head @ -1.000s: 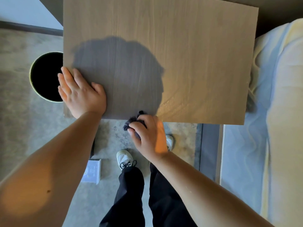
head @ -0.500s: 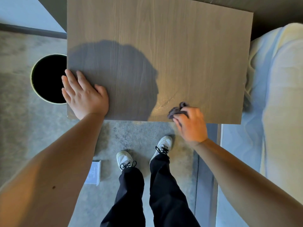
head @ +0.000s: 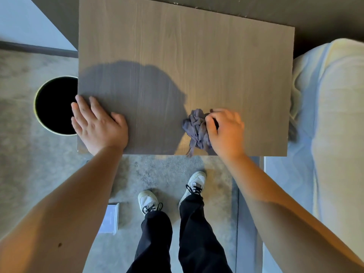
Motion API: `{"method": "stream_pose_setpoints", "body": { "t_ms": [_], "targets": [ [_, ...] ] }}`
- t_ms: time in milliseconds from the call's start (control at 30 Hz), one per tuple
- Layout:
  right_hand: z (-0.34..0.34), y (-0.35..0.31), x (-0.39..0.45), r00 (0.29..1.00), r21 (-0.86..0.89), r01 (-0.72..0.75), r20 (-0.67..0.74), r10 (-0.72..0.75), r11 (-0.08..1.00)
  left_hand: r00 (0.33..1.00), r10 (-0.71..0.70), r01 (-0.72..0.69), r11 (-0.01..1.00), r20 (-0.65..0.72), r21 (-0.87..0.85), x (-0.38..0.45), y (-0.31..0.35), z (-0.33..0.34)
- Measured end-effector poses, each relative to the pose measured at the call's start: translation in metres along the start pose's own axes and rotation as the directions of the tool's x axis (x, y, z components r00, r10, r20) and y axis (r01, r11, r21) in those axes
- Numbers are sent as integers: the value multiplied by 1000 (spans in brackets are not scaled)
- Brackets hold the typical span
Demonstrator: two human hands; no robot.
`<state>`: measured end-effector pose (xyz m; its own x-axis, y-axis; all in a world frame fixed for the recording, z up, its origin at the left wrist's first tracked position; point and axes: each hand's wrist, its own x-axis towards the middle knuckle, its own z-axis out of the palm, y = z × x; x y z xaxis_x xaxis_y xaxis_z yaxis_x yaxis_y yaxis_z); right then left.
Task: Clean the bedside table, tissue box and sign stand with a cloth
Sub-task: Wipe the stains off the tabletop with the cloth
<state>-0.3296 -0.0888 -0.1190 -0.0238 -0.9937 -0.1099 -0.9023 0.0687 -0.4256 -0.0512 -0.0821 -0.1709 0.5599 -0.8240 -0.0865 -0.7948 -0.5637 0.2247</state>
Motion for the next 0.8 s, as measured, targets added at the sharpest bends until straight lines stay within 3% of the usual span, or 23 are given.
{"method": "stream_pose_setpoints", "body": {
  "t_ms": [67, 167, 267, 400, 500, 633, 800],
  "targets": [
    [0, 6, 0, 995, -18, 2, -103, -4, 1000, 1000, -6, 6, 1000, -7, 8, 0, -1, 0],
    [15, -2, -14, 978, -96, 208, 47, -205, 973, 1000, 3, -3, 1000, -8, 9, 0, 1, 1],
    [48, -11, -21, 893, -249, 450, 122, -433, 857, 1000, 8, -8, 1000, -17, 7, 0, 0, 1],
    [71, -26, -20, 873, -268, 452, -64, -484, 851, 999, 19, -18, 1000, -34, 14, 0, -1, 2],
    [73, -13, -14, 838, -240, 495, -123, -532, 835, 998, 27, -26, 999, -49, 27, -1, 0, 2],
    [51, 27, -3, 912, -206, 370, -106, -397, 906, 998, 32, -30, 999, -48, 39, -1, 0, 2],
    [17, 71, 14, 979, -209, 63, -177, -101, 976, 999, 21, -20, 1000, -44, 13, 0, 0, 0]
  ]
}}
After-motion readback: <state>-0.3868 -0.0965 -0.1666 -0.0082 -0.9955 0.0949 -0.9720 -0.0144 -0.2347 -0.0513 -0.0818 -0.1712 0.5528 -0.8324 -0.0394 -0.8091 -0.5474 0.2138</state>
